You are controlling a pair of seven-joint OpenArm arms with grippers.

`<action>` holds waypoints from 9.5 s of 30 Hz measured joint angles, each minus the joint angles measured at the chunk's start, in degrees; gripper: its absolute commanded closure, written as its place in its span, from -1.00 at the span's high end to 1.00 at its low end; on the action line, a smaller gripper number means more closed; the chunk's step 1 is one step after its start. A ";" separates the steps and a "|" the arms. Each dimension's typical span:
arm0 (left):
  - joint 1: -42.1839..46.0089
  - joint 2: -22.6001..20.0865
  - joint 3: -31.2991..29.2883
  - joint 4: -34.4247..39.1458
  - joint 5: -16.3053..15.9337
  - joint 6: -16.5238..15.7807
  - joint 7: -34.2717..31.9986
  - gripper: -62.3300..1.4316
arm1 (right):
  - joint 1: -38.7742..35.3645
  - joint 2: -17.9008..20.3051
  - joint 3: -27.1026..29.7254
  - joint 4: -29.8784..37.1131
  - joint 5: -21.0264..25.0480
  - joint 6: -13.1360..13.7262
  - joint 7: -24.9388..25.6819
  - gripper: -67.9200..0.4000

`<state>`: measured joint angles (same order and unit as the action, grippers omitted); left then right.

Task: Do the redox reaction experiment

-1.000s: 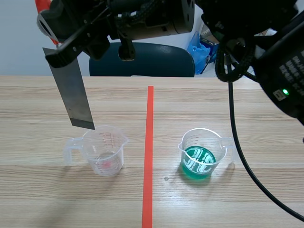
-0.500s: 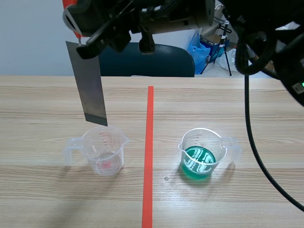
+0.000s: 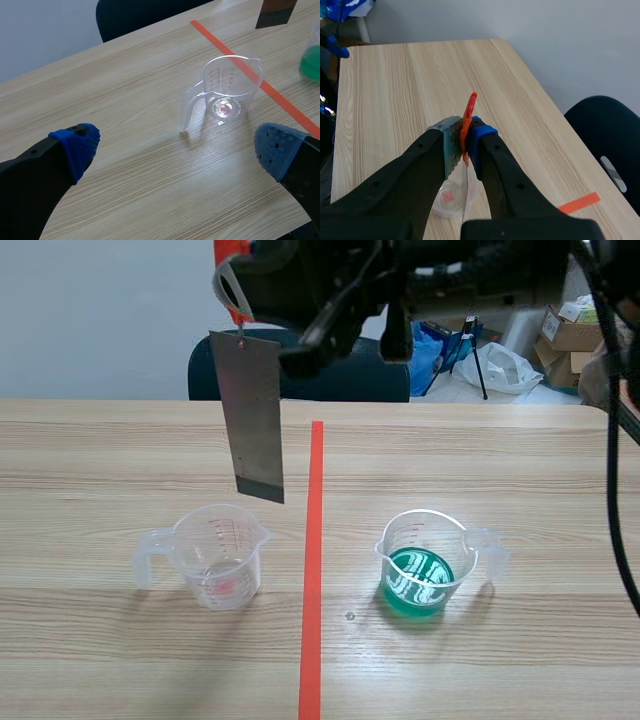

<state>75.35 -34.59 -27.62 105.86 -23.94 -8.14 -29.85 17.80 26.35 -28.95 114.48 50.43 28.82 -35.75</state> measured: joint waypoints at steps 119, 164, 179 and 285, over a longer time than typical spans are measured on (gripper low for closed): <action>0.00 0.00 0.00 0.00 0.00 0.00 0.02 1.00 | -33.88 24.57 34.49 2.54 5.31 7.02 20.90 -0.97; 0.00 0.00 0.00 0.00 0.00 0.00 1.29 1.00 | -33.88 24.57 34.49 2.54 5.31 7.02 21.77 -0.97; 0.00 0.00 0.00 -0.02 0.00 0.00 2.16 1.00 | -33.88 24.57 34.49 2.54 5.31 7.02 21.77 -0.97; -0.11 -0.11 0.00 -0.02 0.00 -1.99 2.16 1.00 | -33.88 24.46 33.59 -1.03 4.44 8.96 23.71 -0.97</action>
<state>75.24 -34.70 -27.62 105.84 -23.94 -10.13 -27.68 -16.08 50.81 4.64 113.45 54.87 37.78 -12.03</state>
